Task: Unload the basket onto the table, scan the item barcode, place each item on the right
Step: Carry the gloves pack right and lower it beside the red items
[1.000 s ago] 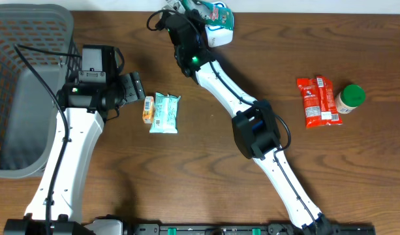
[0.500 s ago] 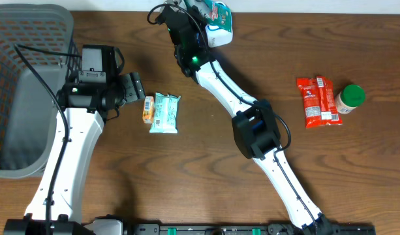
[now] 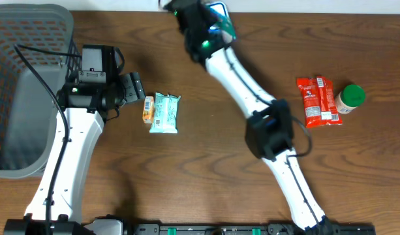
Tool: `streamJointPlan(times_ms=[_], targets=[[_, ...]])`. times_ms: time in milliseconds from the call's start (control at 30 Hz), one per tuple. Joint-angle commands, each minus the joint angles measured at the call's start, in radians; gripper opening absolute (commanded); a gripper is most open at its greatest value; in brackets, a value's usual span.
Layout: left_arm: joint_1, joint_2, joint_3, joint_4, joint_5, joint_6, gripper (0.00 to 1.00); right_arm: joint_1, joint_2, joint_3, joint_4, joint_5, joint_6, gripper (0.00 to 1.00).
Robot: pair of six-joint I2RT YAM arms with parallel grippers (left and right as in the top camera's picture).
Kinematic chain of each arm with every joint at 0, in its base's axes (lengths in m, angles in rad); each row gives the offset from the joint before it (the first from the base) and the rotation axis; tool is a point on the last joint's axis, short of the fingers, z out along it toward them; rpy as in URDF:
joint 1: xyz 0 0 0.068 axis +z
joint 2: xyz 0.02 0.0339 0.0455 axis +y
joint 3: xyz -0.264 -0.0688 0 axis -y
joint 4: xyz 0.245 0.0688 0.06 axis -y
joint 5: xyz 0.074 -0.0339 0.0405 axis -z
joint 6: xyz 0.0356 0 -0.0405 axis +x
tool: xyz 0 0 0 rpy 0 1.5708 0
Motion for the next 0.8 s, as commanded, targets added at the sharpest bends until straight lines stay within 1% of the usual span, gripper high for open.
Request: streamJointPlan(times_ms=[0,67,167,267,367,433,600,667,767], targets=[[0.001,0.003,0.013,-0.003,-0.012,-0.002,0.85,-0.034,-0.195,0.010,-0.104,-0.045,0.153,0.01],[0.001,0.003,0.013,-0.003,-0.012,-0.002,0.85,-0.048,-0.263,0.010,-0.224,-0.091,0.183,0.01],[0.001,0.003,0.013,-0.003,-0.012,-0.002,0.85,-0.085,-0.367,0.010,-0.457,-0.210,0.223,0.01],[0.001,0.003,0.013,-0.003,-0.012,-0.002,0.86,-0.155,-0.451,0.010,-0.701,-0.447,0.256,0.01],[0.001,0.003,0.013,-0.003,-0.012,-0.002,0.85,-0.240,-0.480,0.010,-0.883,-0.681,0.256,0.01],[0.001,0.003,0.013,-0.003,-0.012,-0.002,0.85,-0.296,-0.478,0.010,-0.980,-0.785,0.256,0.01],[0.001,0.003,0.013,-0.003,-0.012,-0.002,0.85,-0.424,-0.440,-0.006,-1.154,-0.859,0.232,0.01],[0.001,0.003,0.013,-0.003,-0.012,-0.002,0.86,-0.464,-0.436,-0.040,-1.189,-0.887,0.210,0.01],[0.001,0.003,0.013,-0.003,-0.012,-0.002,0.85,-0.523,-0.436,-0.134,-1.197,-0.937,0.203,0.02]])
